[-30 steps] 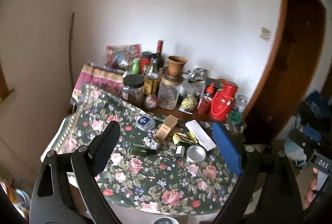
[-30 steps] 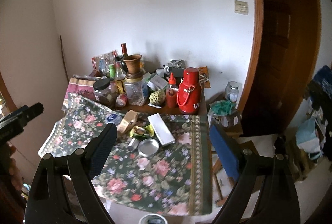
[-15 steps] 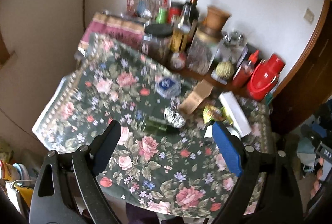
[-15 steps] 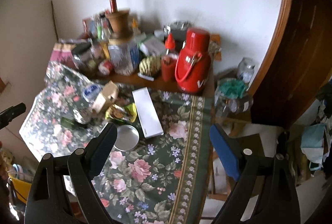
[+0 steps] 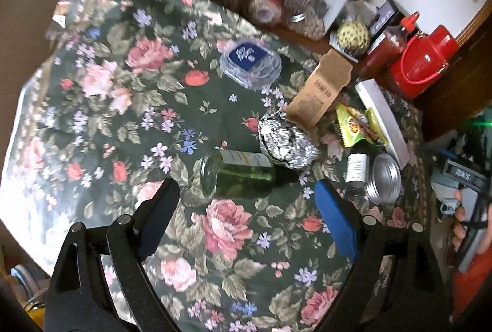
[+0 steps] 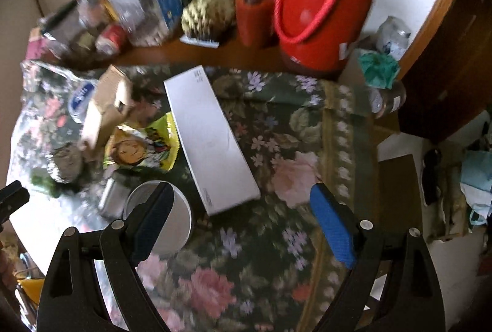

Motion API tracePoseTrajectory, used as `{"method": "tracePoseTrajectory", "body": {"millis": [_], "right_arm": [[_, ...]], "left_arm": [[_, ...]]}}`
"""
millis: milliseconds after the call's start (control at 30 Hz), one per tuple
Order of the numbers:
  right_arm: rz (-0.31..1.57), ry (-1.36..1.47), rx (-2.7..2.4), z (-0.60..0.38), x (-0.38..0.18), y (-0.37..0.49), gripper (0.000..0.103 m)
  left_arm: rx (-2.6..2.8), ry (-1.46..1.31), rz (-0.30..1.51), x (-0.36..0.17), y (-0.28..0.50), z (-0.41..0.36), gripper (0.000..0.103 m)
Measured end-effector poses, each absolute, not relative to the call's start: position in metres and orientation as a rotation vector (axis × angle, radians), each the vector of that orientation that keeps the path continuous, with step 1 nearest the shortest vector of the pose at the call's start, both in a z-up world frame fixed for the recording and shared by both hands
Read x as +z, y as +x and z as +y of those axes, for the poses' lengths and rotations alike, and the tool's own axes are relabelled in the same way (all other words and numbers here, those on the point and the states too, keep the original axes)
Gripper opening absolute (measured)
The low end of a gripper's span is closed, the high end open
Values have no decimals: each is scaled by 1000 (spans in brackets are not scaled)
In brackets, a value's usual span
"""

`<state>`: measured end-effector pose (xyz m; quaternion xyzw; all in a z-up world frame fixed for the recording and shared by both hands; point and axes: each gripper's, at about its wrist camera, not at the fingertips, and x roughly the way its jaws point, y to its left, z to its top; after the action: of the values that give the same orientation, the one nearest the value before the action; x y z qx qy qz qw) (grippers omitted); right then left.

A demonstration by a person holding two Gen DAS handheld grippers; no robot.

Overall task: Collect trash
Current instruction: 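Grasp the green glass bottle with the left tool while the right tool grasps the white box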

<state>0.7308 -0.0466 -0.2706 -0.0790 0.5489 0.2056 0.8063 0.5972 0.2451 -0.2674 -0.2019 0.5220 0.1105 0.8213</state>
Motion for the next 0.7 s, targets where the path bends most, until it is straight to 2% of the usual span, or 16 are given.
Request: {"method": "tracePoseTrajectory", "body": {"millis": [300, 400, 467, 500, 567, 667, 700], "right_arm": [[1211, -319, 478, -11, -302, 752, 85], [1218, -351, 484, -5, -309, 754, 76], [1216, -346, 495, -3, -311, 754, 67], [1213, -331, 508, -3, -310, 755, 66], [1218, -285, 525, -7, -309, 758, 57], [1201, -278, 516, -9, -305, 761, 53], [1199, -278, 515, -11, -303, 761, 53]], "left_arm": [[205, -450, 1159, -298, 616, 251, 88], [204, -471, 1165, -304, 620, 253, 85], [198, -485, 1163, -307, 622, 254, 79], [187, -499, 1164, -309, 623, 254, 76], [191, -502, 1149, -308, 623, 252, 74], [181, -524, 1118, -303, 623, 252, 65], [186, -529, 1119, -301, 624, 253, 65]]}}
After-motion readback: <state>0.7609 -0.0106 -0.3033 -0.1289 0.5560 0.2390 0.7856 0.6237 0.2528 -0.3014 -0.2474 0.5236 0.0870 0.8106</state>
